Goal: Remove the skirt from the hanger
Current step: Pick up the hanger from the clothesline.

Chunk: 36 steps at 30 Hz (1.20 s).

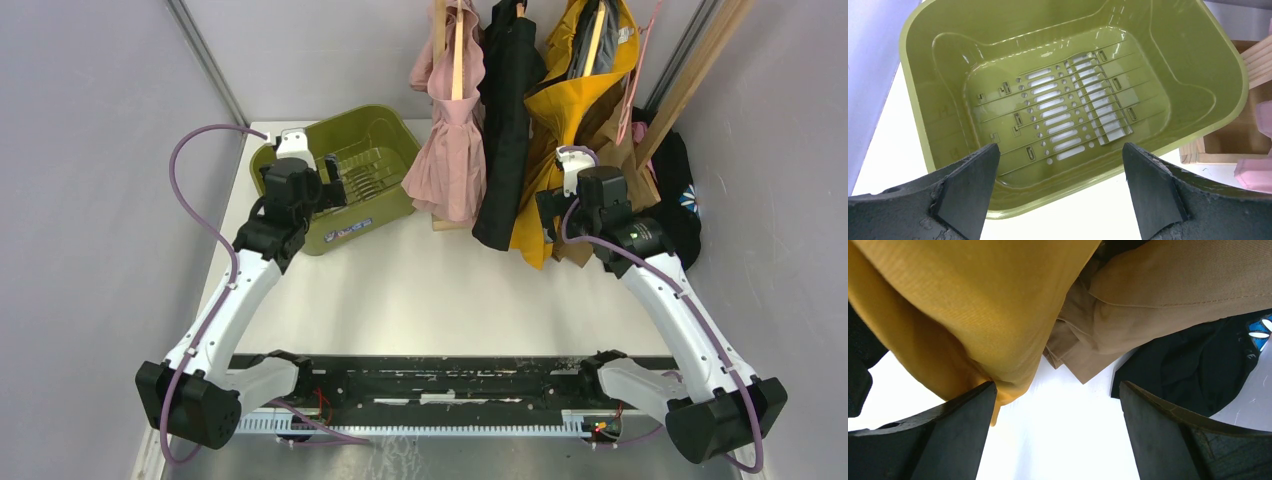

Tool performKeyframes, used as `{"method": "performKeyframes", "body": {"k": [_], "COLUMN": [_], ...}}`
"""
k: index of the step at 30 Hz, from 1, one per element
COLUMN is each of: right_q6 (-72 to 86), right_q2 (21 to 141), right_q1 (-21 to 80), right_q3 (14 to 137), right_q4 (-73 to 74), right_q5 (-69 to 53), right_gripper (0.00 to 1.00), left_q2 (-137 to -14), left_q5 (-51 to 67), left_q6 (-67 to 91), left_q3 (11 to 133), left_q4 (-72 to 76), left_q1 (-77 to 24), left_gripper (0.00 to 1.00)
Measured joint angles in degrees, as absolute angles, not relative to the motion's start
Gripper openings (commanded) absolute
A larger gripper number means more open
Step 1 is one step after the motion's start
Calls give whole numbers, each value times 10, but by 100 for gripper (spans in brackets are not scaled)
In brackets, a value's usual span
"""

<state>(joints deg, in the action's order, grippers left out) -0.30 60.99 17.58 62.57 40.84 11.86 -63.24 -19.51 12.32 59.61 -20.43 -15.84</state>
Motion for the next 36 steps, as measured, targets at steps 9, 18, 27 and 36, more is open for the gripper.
{"method": "performKeyframes", "body": {"k": [9,18,27,36], "right_q6": [-3,-3,-3,-5], "right_q2": [610,610,610,610], "right_q1": [176,176,176,176], "right_q3": [626,626,628,729], "right_q4": [408,408,411,440], "right_q5": [119,119,121,149], "right_gripper": [100,100,100,100], "left_q2": [-633,-635,-642,-661], "left_q5": [-189,-143,-88,-68], "left_q6": [123,88,48,34], "left_q3": [596,596,598,639], "left_q4": [-196,-196,-198,-211], "left_q1": [-158,-158,-158,-158], "left_gripper": [99,99,99,100]}}
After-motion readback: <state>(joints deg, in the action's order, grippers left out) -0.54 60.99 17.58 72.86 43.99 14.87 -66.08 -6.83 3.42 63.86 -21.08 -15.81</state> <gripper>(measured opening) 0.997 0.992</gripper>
